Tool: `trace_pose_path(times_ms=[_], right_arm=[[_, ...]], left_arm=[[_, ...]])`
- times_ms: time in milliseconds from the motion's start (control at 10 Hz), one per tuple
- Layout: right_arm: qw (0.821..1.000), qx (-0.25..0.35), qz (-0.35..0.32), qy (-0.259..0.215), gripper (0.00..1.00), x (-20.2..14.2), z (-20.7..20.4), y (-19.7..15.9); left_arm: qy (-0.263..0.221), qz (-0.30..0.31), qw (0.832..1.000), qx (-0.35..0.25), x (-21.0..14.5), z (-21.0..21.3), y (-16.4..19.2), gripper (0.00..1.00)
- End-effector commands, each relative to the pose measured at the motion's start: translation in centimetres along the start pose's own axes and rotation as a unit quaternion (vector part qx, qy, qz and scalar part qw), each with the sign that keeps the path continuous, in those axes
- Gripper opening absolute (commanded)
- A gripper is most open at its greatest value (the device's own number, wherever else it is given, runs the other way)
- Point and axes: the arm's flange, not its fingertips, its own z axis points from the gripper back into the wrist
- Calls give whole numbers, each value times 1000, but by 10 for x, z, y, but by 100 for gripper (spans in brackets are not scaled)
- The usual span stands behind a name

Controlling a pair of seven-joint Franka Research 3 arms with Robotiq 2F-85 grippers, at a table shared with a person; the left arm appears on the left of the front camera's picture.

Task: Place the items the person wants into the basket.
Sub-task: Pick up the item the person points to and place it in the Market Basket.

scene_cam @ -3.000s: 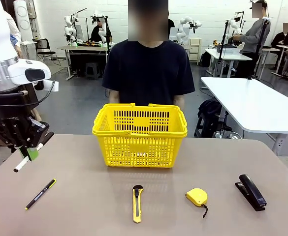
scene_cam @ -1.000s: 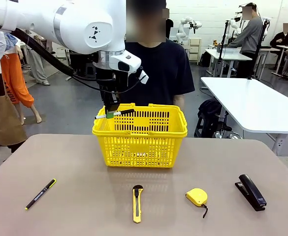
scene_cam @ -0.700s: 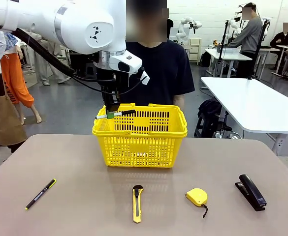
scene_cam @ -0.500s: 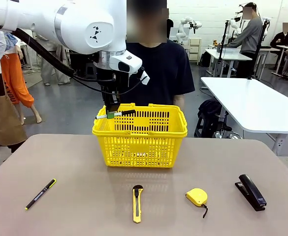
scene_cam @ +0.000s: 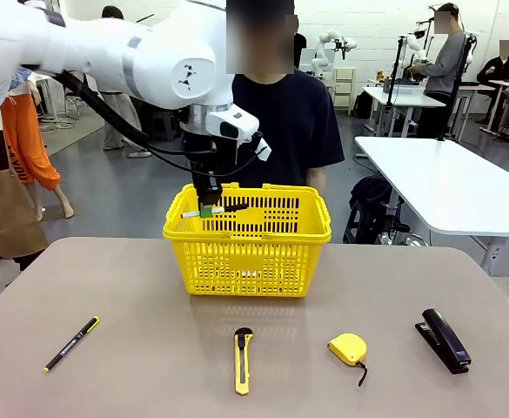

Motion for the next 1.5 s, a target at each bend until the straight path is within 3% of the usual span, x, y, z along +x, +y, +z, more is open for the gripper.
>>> trace_pose_path(times_ms=[0, 600, 1000, 1300, 1400], right_arm=[[1000, 0, 4, -4, 100, -3, 7, 5], [1000, 0, 4, -4, 100, -3, 7, 5], [1000, 0, 4, -4, 100, -3, 7, 5], [1000, 0, 4, -4, 100, -3, 7, 5], [1000, 0, 4, -4, 100, -3, 7, 5]], left_arm=[[18, -15, 1000, -17, 27, -8, 24, 11], [43, -25, 998, -48, 56, -67, 54, 11], [65, -45, 994, -69, 66, -99, 55, 11], [68, -52, 994, -65, 65, -101, 53, 99], [68, -53, 994, -65, 65, -101, 52, 100]])
